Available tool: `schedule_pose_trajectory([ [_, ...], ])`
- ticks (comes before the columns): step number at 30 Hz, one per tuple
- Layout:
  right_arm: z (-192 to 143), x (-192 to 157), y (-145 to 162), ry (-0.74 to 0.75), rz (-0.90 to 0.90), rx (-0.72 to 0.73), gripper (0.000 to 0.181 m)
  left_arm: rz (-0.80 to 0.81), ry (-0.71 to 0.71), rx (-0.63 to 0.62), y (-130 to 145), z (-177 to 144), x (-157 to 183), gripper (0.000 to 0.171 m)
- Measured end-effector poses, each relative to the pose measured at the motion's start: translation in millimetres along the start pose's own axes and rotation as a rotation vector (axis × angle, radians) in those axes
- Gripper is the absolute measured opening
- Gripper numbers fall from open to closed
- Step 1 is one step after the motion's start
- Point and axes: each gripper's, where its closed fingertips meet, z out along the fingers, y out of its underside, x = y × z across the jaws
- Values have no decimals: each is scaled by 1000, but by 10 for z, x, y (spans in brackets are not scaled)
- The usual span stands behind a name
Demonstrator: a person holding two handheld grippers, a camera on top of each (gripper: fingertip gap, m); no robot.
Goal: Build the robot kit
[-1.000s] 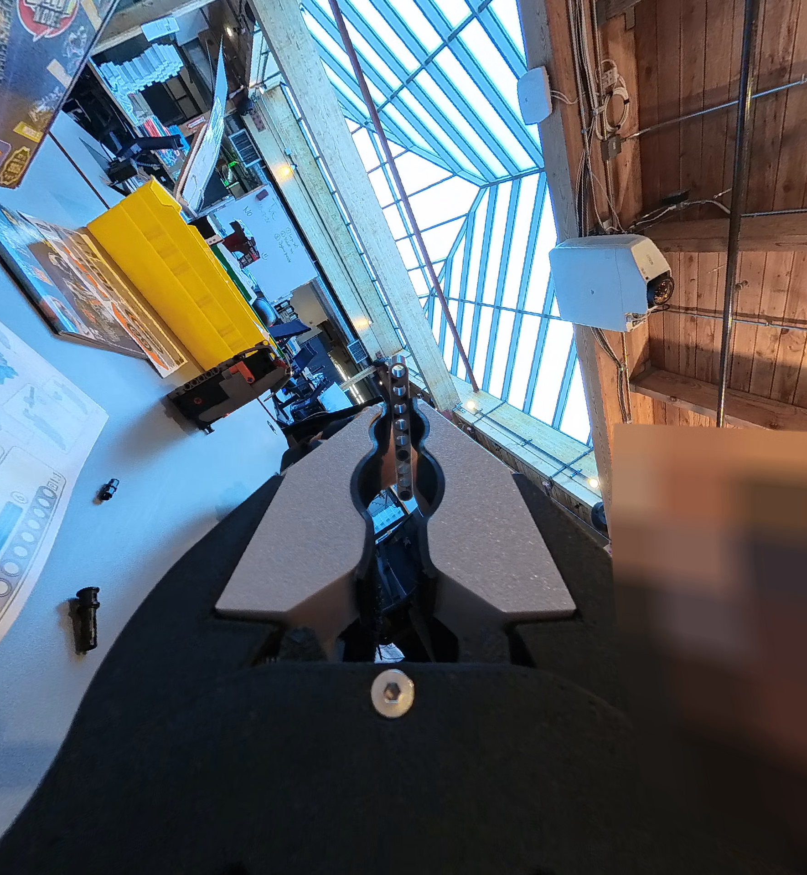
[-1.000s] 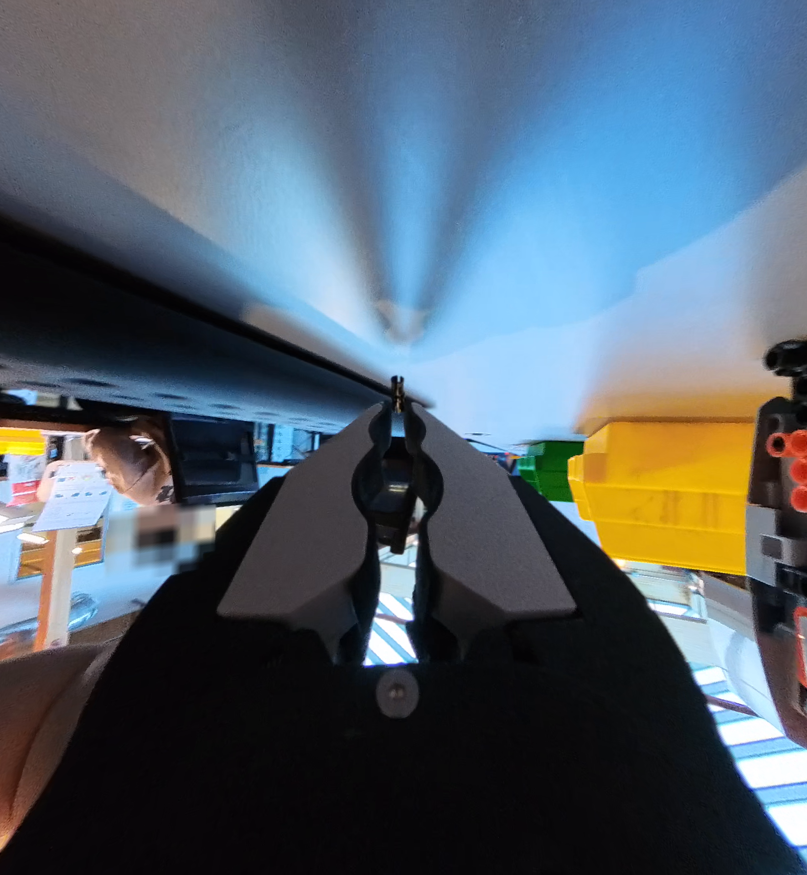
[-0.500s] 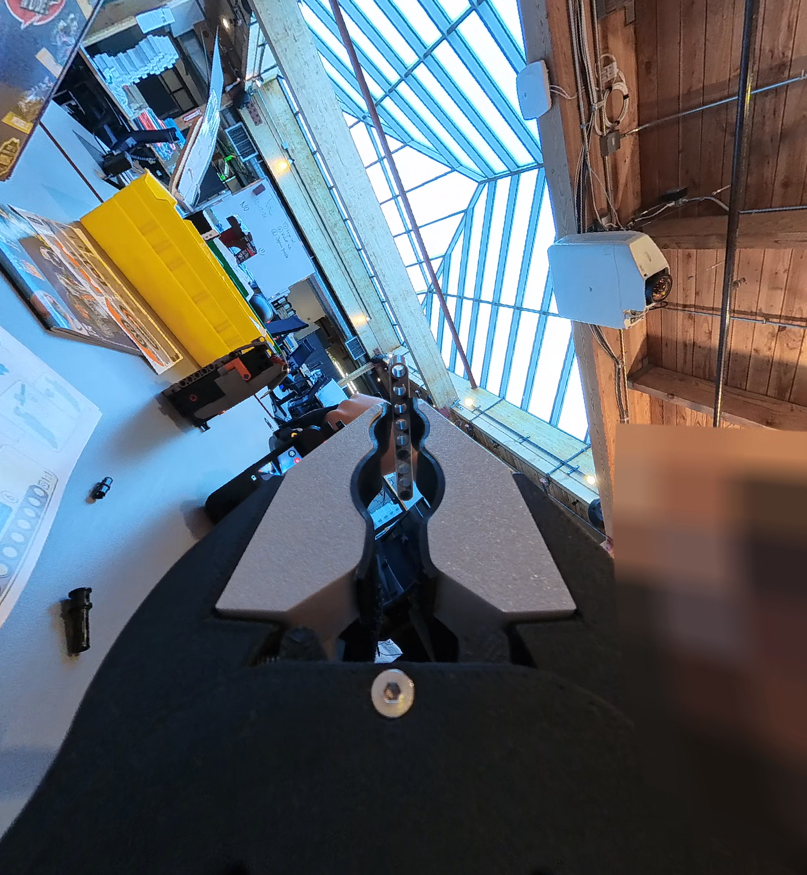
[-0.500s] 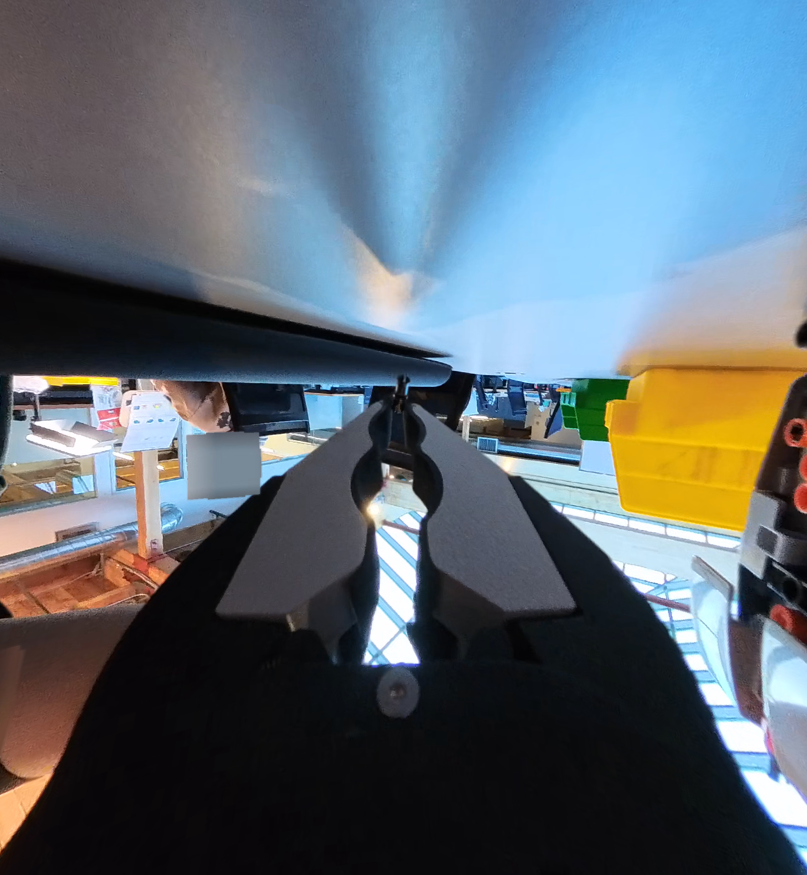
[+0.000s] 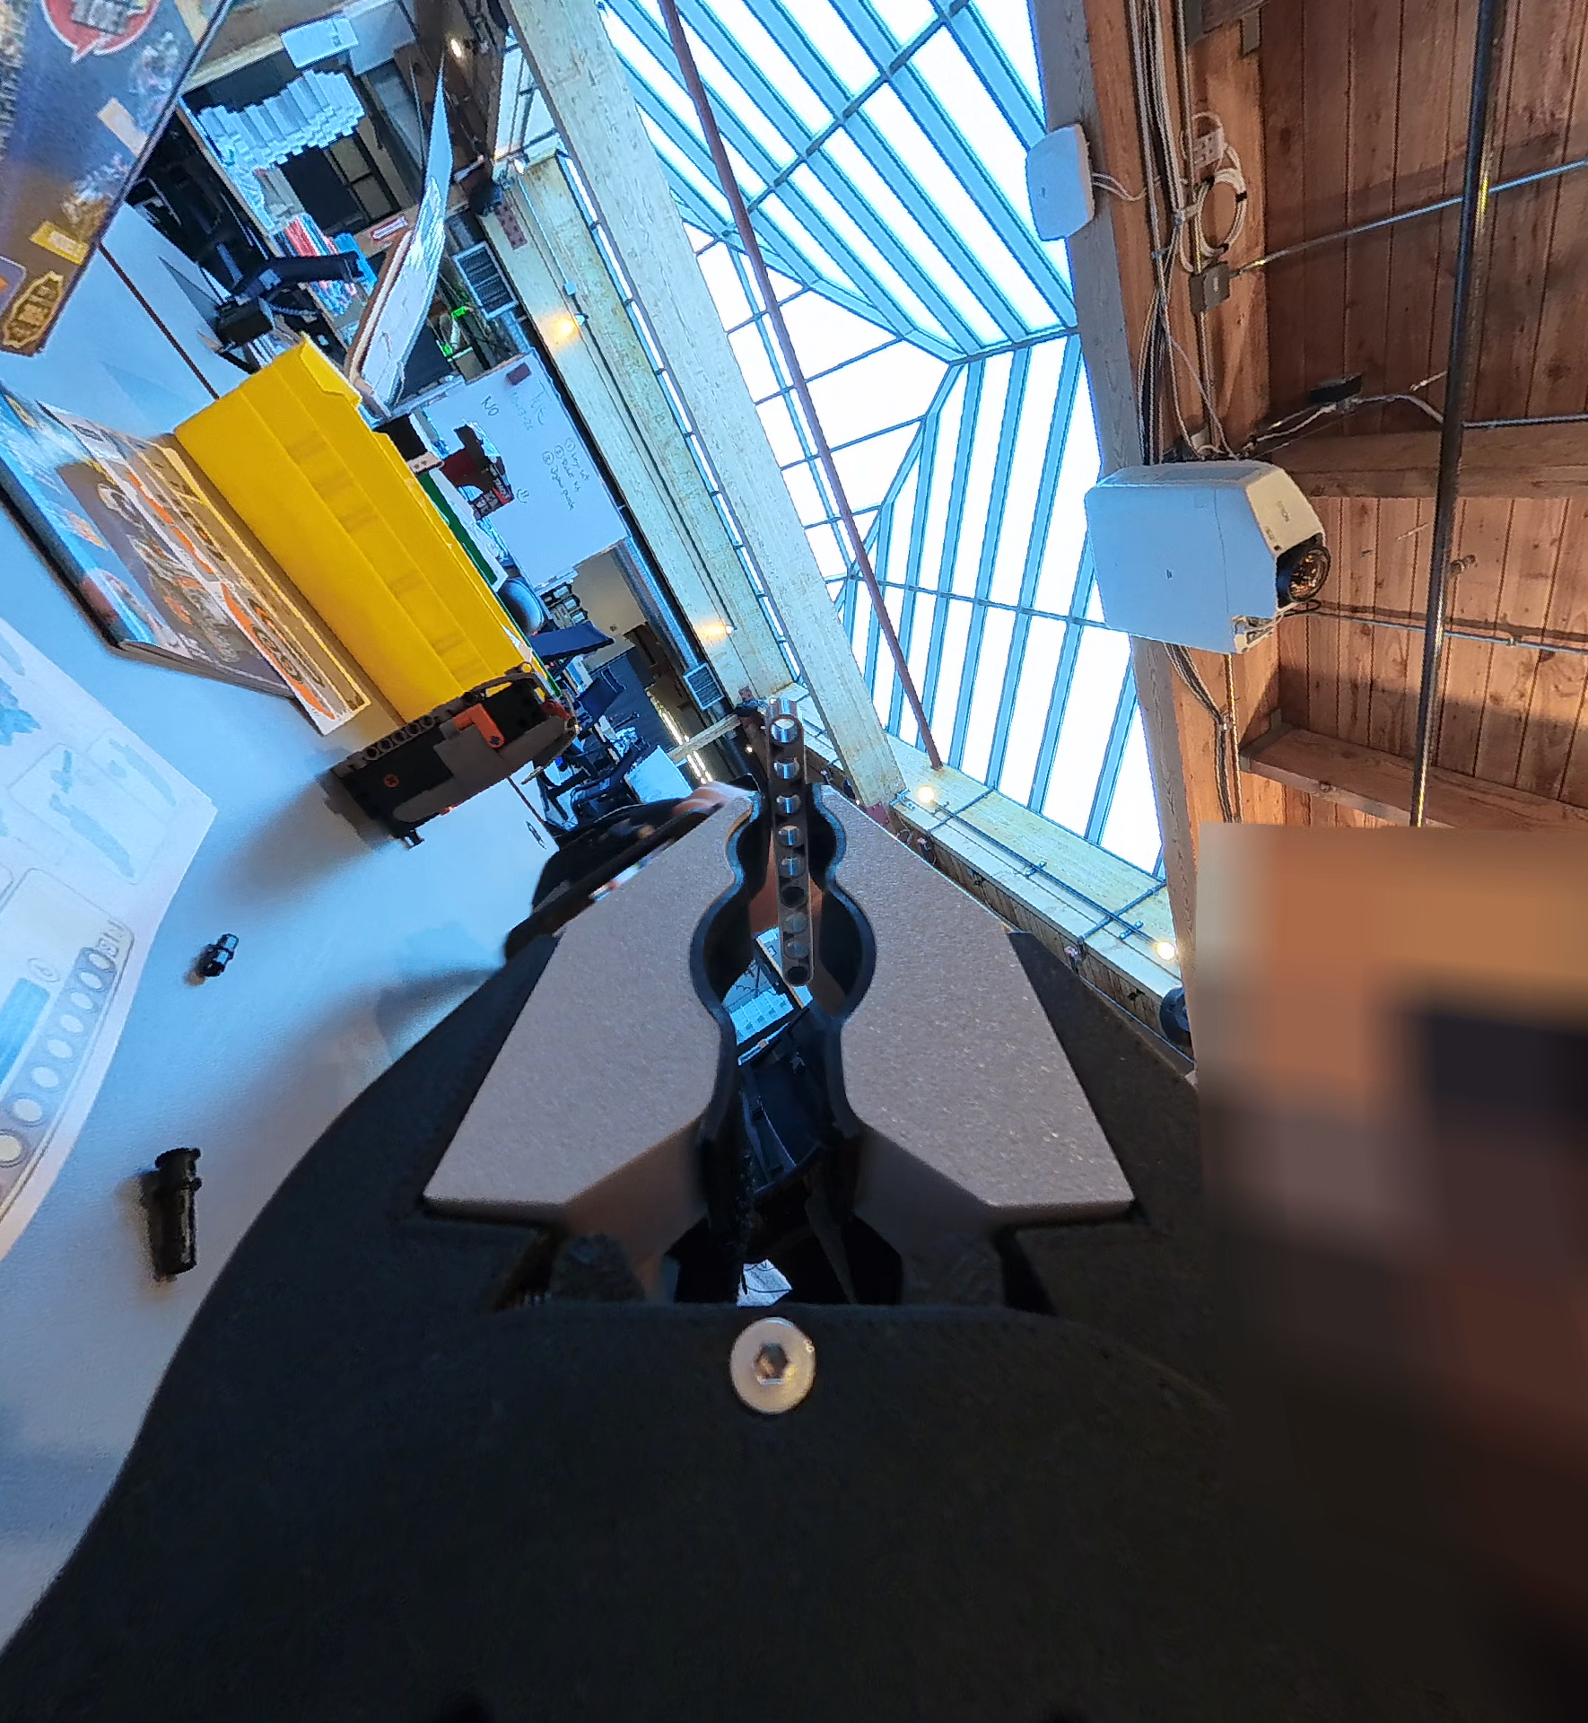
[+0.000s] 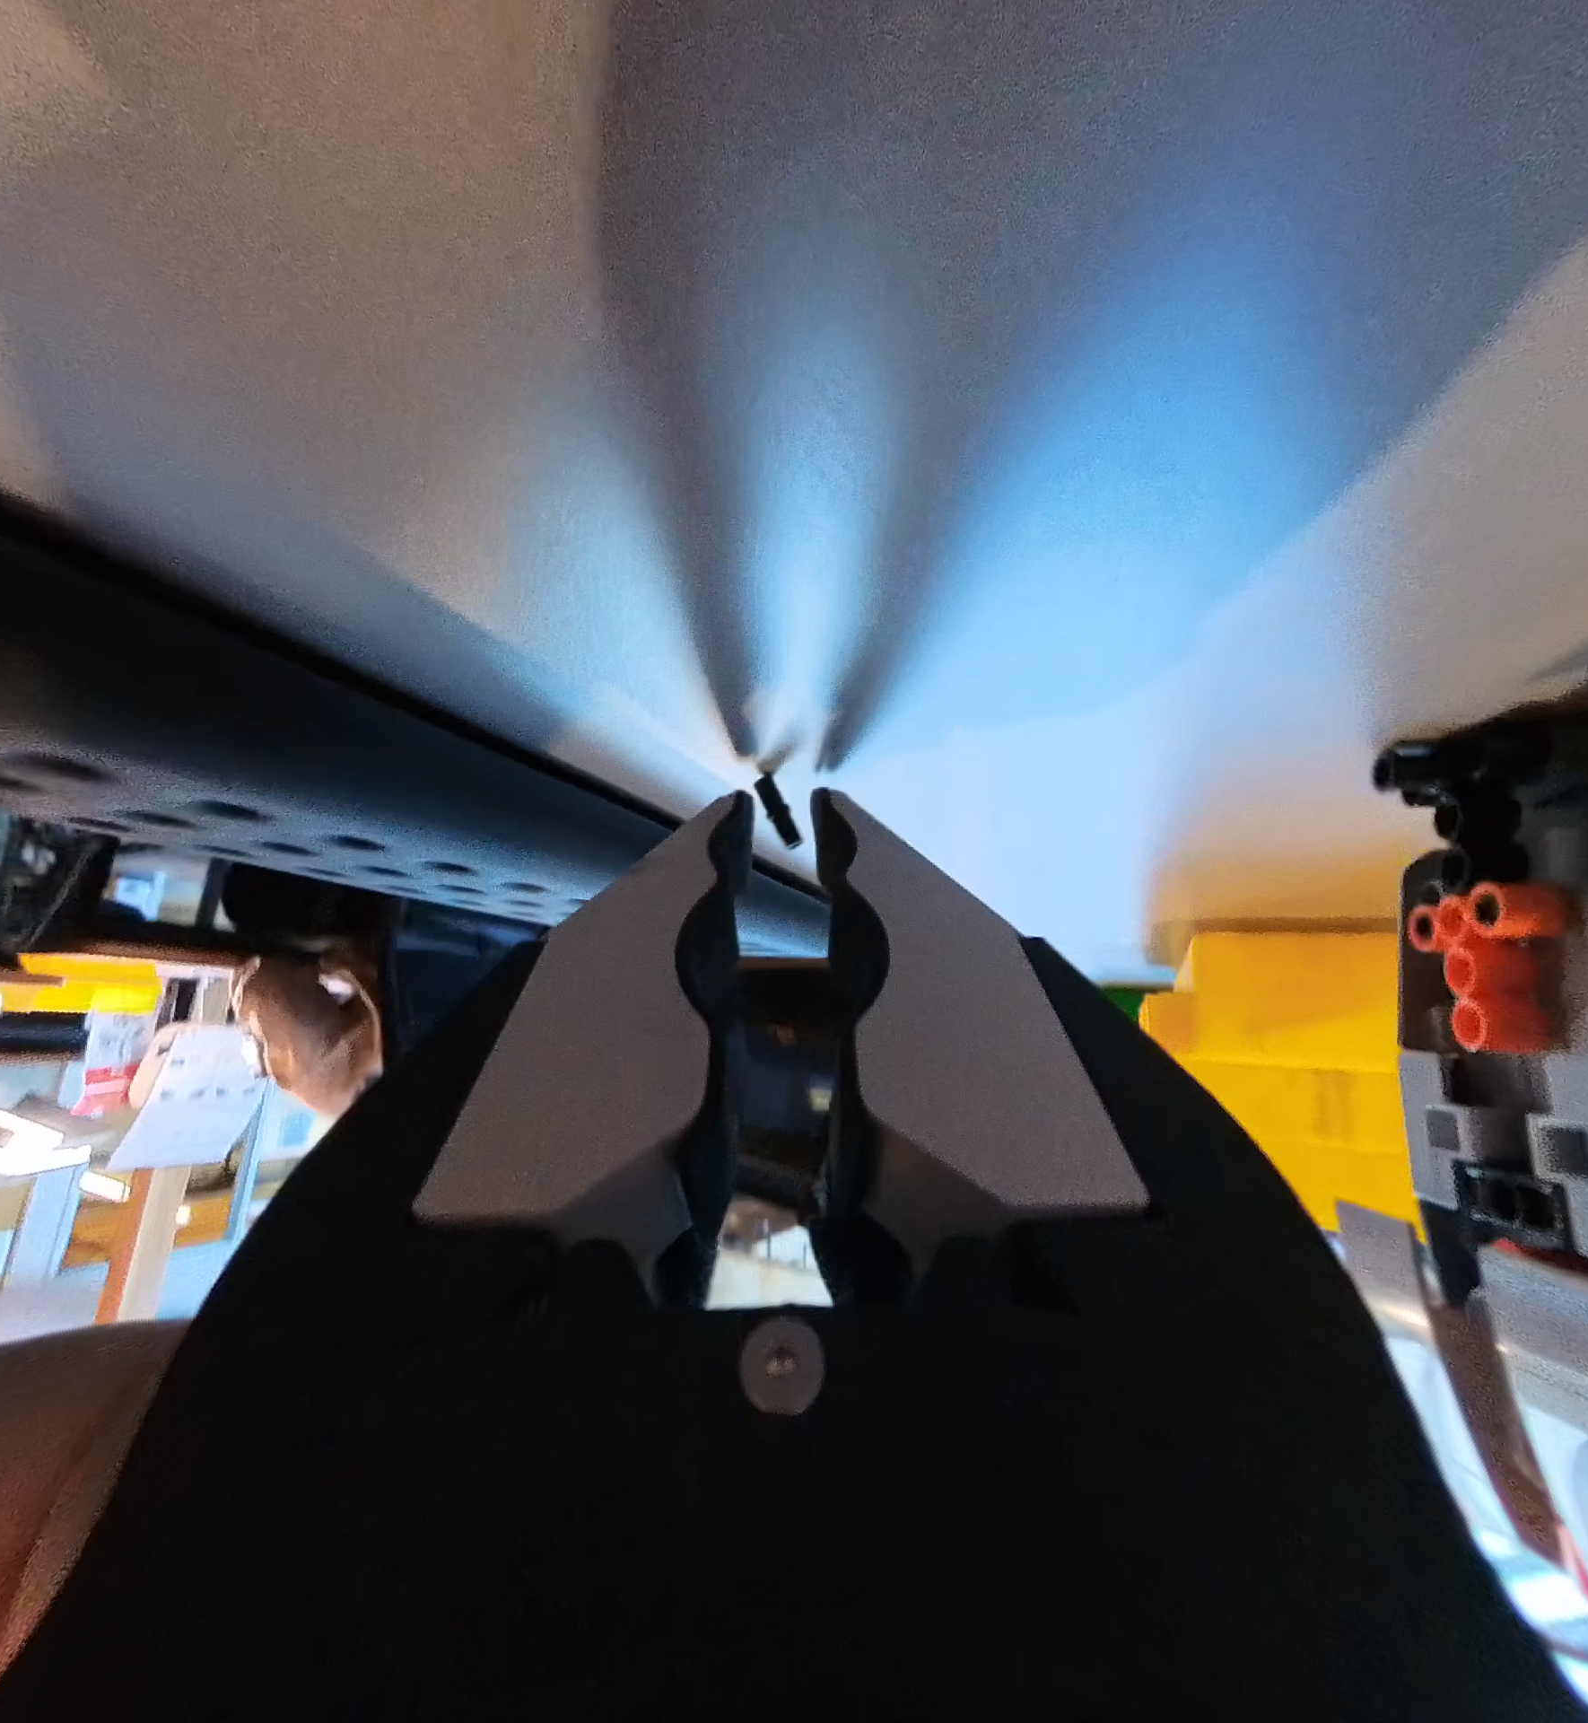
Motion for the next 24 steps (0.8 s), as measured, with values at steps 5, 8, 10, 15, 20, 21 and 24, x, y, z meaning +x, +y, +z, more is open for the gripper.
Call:
schedule_pose_trajectory([
  [5, -75, 42, 94, 7, 54, 246, 15, -5, -11, -7, 8, 0, -35, 3],
  [8, -113, 39, 130, -29, 100, 451, 14, -13, -10, -5, 9, -4, -50, 3],
  [10, -122, 114, 159, -50, 194, 609, 13, -16, -8, -3, 10, -7, -49, 3],
  [15, 198, 255, 506, -266, 669, 784, 10, -16, -20, -7, 15, -5, -63, 3],
  [20, 294, 87, 517, -477, 839, 874, 11, -26, -31, -4, 6, -23, -101, 3],
  [21, 298, 56, 493, -492, 844, 876, 12, -28, -32, -2, 4, -29, -104, 3],
  [24, 303, 73, 442, -467, 870, 885, 14, -24, -37, -5, 11, -27, -105, 3],
])
